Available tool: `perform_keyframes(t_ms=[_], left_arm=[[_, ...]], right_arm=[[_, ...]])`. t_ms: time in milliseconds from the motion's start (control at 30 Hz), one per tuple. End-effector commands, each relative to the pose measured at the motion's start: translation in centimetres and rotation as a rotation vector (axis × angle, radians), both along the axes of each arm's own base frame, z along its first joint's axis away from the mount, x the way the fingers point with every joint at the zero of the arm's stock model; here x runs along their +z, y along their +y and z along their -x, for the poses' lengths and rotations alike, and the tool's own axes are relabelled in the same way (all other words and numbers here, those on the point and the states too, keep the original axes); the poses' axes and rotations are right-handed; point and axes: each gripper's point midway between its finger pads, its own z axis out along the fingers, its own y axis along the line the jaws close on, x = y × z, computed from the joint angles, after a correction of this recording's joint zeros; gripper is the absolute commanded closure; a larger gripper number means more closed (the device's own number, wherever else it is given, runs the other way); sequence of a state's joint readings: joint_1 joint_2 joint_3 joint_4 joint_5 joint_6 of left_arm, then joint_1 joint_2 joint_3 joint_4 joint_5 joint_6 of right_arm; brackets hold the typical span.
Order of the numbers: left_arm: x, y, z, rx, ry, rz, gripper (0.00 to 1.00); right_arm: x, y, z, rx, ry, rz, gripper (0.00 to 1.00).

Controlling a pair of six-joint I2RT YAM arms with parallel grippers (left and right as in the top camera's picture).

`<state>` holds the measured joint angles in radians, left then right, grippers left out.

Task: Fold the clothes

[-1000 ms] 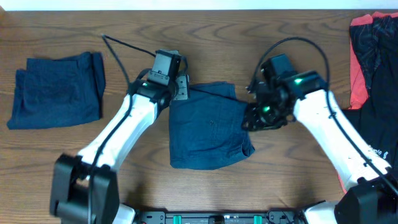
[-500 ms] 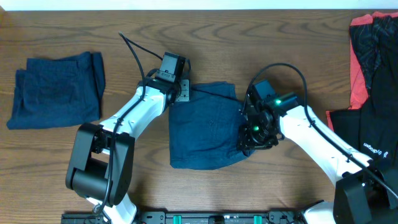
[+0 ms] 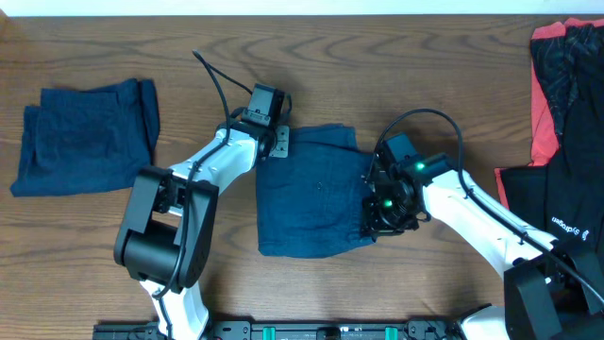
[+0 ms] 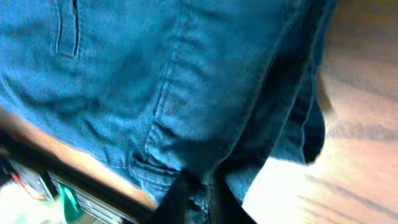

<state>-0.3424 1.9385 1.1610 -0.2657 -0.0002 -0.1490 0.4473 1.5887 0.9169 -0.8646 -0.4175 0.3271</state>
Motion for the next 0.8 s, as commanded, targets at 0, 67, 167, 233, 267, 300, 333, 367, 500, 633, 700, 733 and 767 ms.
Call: perform_keyframes(t_ms=[0, 67, 167, 233, 267, 300, 333, 367, 500, 633, 700, 733, 767], left_arm=[[-1.1, 1.1, 1.1, -0.039, 0.058, -0.065, 0.94], [-1.8, 1.9, 2.8, -0.034, 0.133, -0.087, 0.94], [-2.5, 3.0, 6.1, -0.002, 0.274, -0.122, 0.94], [-2.7, 3.6, 8.0, 0.049, 0.353, -0.134, 0.94], [-2.8, 3.9, 8.7, 0.071, 0.381, -0.139, 0.94], [-2.8, 4.2, 9.6, 0.100, 0.417, -0.146, 0.94], [-2.8, 4.4, 10.5, 0.136, 0.455, -0.149, 0.94], [-2.7, 4.5, 11.6, 0.171, 0.500, -0.141, 0.94], [-2.4, 3.1, 14.8, 0.229, 0.651, -0.053, 0.94], [-1.9, 1.3, 16.5, 0.206, 0.735, 0.020, 0.94], [-1.7, 1.0, 17.3, 0.197, 0.768, 0.021, 0.94], [-1.6, 0.8, 17.8, 0.194, 0.787, 0.020, 0.94], [-1.3, 0.7, 18.5, 0.190, 0.812, 0.018, 0.94]], right_arm=[[-1.1, -0.2, -0.2, -0.005, -0.029, 0.013, 0.99], [-2.0, -0.9, -1.4, -0.025, -0.094, 0.058, 0.99], [-3.1, -3.4, -4.1, -0.116, -0.221, 0.215, 0.99], [-3.2, -5.1, -6.2, -0.190, -0.322, 0.310, 0.99], [-3.1, -5.3, -6.9, -0.201, -0.355, 0.324, 0.99], [-2.9, -5.5, -7.9, -0.214, -0.399, 0.333, 0.99], [-2.7, -5.5, -8.6, -0.224, -0.432, 0.338, 0.99], [-2.4, -5.5, -9.4, -0.235, -0.469, 0.336, 0.99], [-1.3, -4.7, -12.0, -0.255, -0.574, 0.288, 0.99], [-0.1, -4.1, -14.2, -0.252, -0.670, 0.246, 0.95], [0.4, -4.0, -15.0, -0.240, -0.709, 0.237, 0.89], [0.7, -4.1, -15.3, -0.239, -0.725, 0.233, 0.85], [0.9, -4.2, -15.6, -0.243, -0.733, 0.232, 0.80]])
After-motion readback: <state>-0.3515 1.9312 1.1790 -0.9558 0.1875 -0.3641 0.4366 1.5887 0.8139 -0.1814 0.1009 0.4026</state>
